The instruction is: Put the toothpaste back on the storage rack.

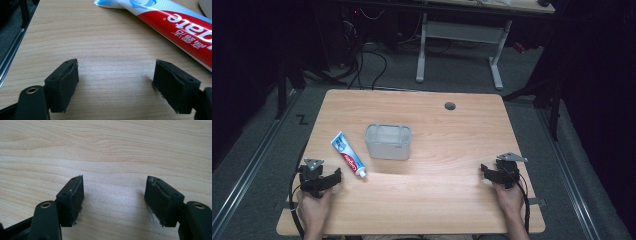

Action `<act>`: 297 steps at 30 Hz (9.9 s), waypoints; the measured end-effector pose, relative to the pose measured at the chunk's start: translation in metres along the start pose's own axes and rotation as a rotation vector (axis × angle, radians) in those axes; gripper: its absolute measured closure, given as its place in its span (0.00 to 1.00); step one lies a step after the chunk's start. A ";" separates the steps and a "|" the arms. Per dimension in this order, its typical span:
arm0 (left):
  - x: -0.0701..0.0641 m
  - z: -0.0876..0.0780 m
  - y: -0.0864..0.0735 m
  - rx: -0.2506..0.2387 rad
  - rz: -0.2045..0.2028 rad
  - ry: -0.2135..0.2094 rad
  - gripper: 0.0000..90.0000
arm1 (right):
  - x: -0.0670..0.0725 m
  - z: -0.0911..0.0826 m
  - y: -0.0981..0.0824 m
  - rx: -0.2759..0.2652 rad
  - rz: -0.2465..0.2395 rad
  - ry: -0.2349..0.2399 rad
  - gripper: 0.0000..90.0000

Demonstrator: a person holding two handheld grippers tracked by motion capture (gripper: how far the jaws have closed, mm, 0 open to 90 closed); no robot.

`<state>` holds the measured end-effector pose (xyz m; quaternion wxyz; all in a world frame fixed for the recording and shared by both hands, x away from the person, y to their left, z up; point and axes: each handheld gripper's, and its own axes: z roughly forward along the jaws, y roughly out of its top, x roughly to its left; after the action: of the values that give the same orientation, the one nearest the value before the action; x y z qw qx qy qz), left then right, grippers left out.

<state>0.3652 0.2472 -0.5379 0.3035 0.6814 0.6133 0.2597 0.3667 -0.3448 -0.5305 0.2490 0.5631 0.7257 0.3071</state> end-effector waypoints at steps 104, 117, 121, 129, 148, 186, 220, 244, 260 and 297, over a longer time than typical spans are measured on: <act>-0.039 0.049 0.123 0.387 -0.045 0.003 0.29 | 0.001 -0.001 -0.001 0.004 -0.020 0.017 0.34; -0.036 0.060 0.122 0.416 -0.070 0.030 0.31 | 0.002 -0.001 -0.001 0.004 -0.020 0.019 0.34; -0.036 0.063 0.122 0.433 -0.055 0.051 0.32 | 0.002 -0.001 -0.001 0.004 -0.022 0.021 0.34; -0.036 0.062 0.123 0.445 -0.038 0.067 0.37 | 0.002 -0.001 -0.001 0.004 -0.024 0.023 0.34; -0.029 0.069 0.119 0.516 -0.014 0.056 0.57 | 0.002 -0.001 -0.001 0.003 -0.030 0.026 0.34; -0.028 0.002 0.140 0.363 0.134 -0.104 0.76 | 0.003 -0.001 -0.001 0.005 -0.017 0.017 0.34; -0.044 -0.025 0.157 0.194 0.172 -0.186 0.78 | 0.004 0.000 0.000 0.004 -0.021 0.018 0.34; -0.045 -0.064 0.167 -0.043 0.153 -0.283 0.78 | 0.006 -0.001 -0.001 0.004 -0.038 0.035 0.34; -0.062 -0.063 0.178 -0.097 0.159 -0.370 0.79 | 0.007 -0.001 -0.001 0.004 -0.036 0.036 0.34; -0.138 -0.041 0.229 -0.146 0.236 -0.484 0.79 | 0.007 -0.002 -0.001 0.005 -0.040 0.042 0.34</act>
<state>0.4749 0.0990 -0.3398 0.4571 0.7666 0.4191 0.1665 0.3629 -0.3381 -0.5304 0.2382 0.5425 0.7428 0.3118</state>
